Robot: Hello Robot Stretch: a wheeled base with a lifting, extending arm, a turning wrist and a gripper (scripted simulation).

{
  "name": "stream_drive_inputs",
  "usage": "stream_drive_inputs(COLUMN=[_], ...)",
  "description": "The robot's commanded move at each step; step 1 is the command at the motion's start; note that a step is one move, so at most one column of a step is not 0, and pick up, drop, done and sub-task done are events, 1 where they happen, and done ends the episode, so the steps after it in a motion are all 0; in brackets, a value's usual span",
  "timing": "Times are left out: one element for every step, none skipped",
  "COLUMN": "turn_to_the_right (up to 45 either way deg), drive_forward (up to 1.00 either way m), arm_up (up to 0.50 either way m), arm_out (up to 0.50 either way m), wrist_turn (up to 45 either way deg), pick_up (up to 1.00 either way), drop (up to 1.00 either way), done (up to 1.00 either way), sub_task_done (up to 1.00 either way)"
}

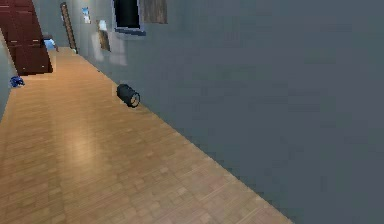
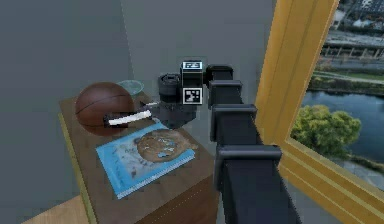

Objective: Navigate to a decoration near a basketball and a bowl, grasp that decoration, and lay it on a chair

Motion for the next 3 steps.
stream_drive_inputs(turn_to_the_right=[0.0, 0.0, 0.0], drive_forward=[0.00, 0.00, 0.00], arm_up=[0.00, -0.22, 0.00], arm_out=[0.00, 0.00, 0.00], wrist_turn=[27.0, 0.0, 0.0], pick_up=[0.00, 0.00, 1.00], drop=[0.00, 0.00, 0.00], done=[0.00, 0.00, 0.00], sub_task_done=[0.00, 0.00, 0.00])
